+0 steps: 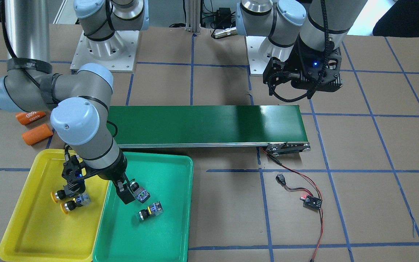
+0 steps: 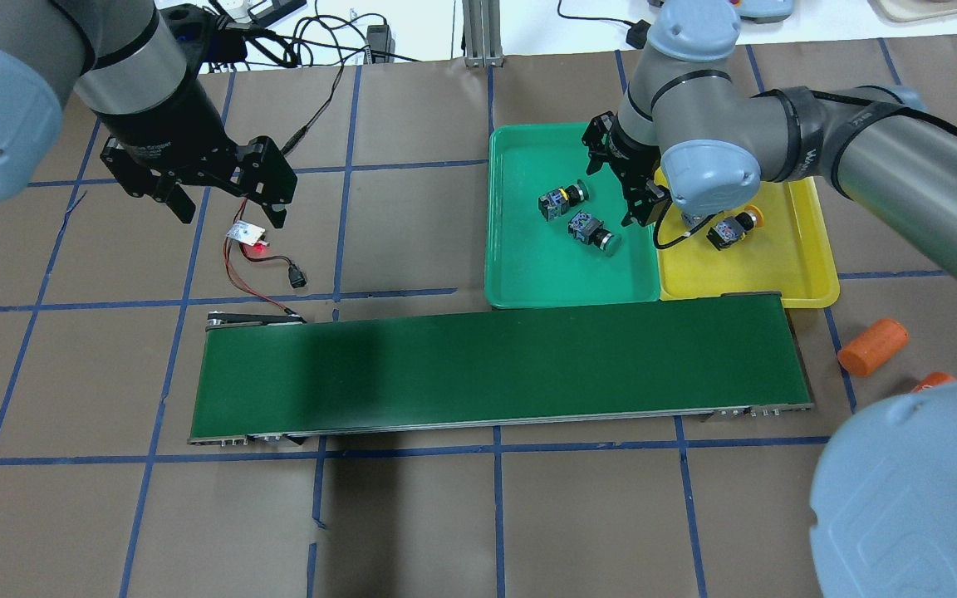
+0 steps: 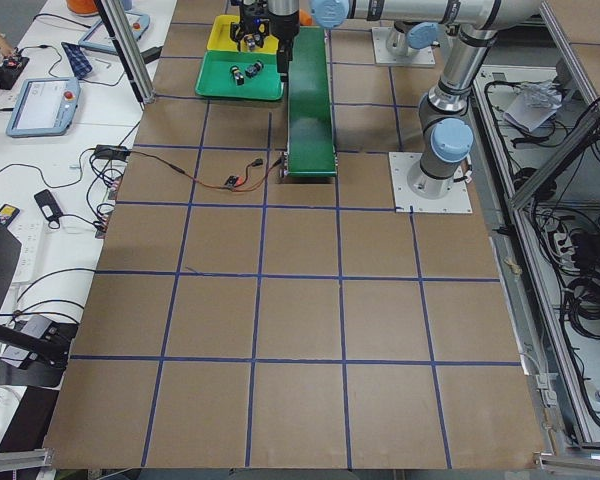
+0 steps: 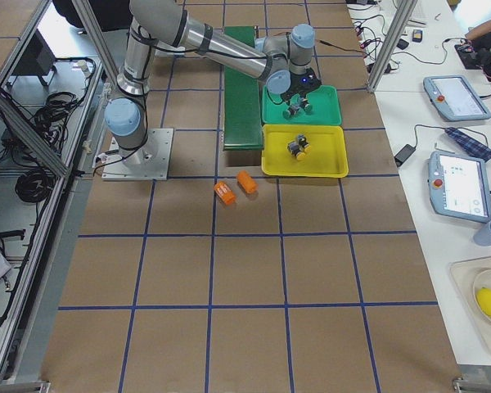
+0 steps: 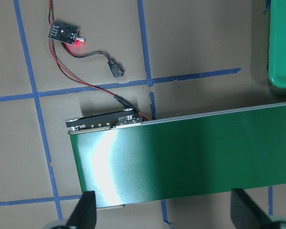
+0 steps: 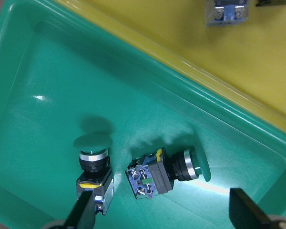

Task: Sort buttons by color to trays

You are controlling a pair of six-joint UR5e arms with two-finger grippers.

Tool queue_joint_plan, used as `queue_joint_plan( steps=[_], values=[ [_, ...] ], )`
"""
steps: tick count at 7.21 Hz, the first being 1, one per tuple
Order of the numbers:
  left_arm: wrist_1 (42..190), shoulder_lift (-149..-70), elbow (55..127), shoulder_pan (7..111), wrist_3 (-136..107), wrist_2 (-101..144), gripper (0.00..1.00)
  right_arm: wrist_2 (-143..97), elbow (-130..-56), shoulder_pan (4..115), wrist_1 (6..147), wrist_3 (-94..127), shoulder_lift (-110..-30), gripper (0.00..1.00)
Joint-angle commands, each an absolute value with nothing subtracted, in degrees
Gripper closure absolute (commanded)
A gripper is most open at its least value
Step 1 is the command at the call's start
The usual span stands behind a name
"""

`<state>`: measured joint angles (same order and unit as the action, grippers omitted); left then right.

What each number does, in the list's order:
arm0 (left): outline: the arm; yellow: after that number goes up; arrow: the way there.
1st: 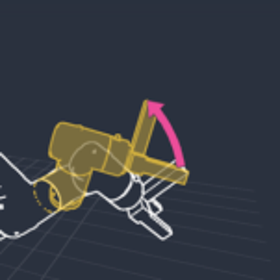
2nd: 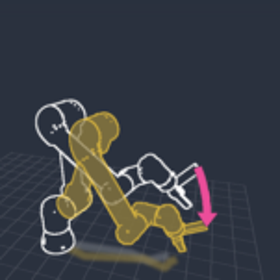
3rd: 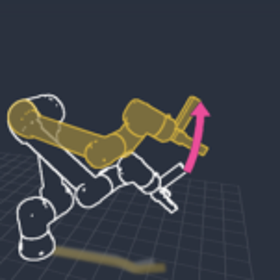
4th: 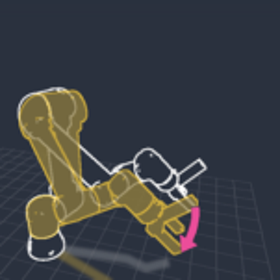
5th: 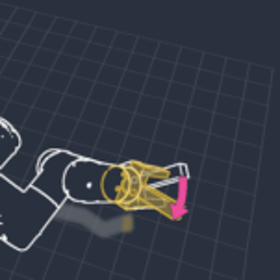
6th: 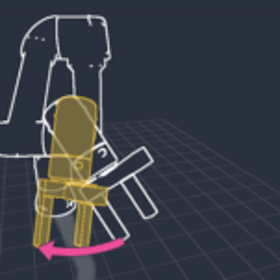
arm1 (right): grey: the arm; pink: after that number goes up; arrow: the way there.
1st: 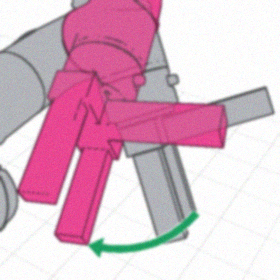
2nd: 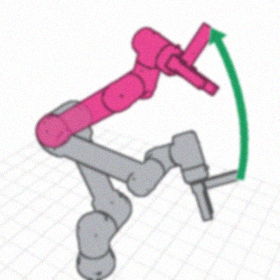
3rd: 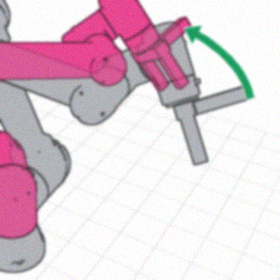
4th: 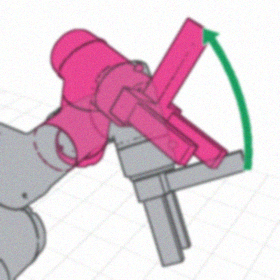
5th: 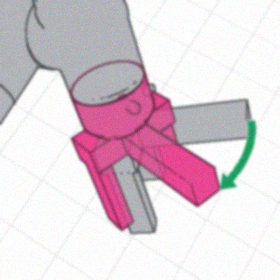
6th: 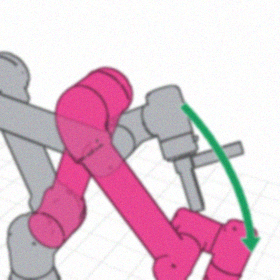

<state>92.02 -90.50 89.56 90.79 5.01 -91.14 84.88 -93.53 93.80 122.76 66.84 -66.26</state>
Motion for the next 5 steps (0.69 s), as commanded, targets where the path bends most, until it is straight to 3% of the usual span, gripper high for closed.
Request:
queue_joint_plan(
  steps=[1,5],
  values=[
    [92.02,-90.53,89.56,90.79,5.01,-91.14,0.00,87.43,-93.60,93.00,109.41,63.05,-76.15,0.00],
    [92.02,-90.44,89.56,90.79,5.01,-91.14,0.00,89.64,-93.60,93.51,88.13,34.27,-95.39,0.00]
  ],
)
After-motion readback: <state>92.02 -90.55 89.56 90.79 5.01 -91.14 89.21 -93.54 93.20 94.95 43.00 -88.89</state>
